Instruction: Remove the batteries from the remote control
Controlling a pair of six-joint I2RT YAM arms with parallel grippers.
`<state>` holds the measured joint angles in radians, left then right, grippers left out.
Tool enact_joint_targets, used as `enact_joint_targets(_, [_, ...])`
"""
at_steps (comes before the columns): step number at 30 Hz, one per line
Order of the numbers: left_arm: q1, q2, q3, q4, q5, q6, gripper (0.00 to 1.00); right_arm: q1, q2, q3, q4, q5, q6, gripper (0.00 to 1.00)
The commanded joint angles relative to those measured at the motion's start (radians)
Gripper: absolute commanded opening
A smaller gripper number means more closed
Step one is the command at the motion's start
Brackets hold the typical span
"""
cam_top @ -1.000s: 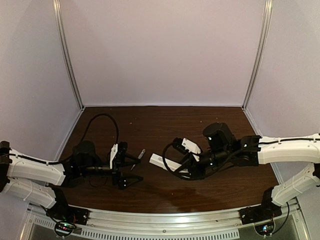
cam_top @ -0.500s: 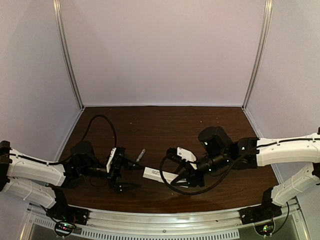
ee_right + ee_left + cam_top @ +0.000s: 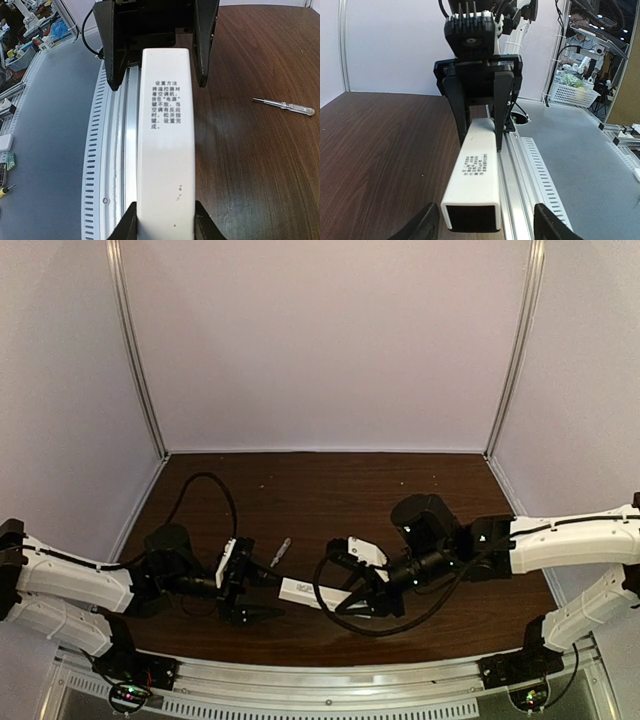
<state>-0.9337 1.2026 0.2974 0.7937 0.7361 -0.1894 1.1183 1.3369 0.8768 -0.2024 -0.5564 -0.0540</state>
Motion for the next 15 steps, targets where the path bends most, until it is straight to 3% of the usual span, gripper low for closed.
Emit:
enact_joint_targets(1, [-0.007, 0.007, 0.001, 0.061, -0.004, -0.006, 0.64, 0.011, 0.018, 0.045, 0.046, -0.005, -0.004, 0.0])
enact_joint_targets(15, [-0.006, 0.028, 0.011, 0.06, -0.004, -0.01, 0.42, 0.019, 0.075, 0.1, 0.052, -0.015, -0.012, 0.0])
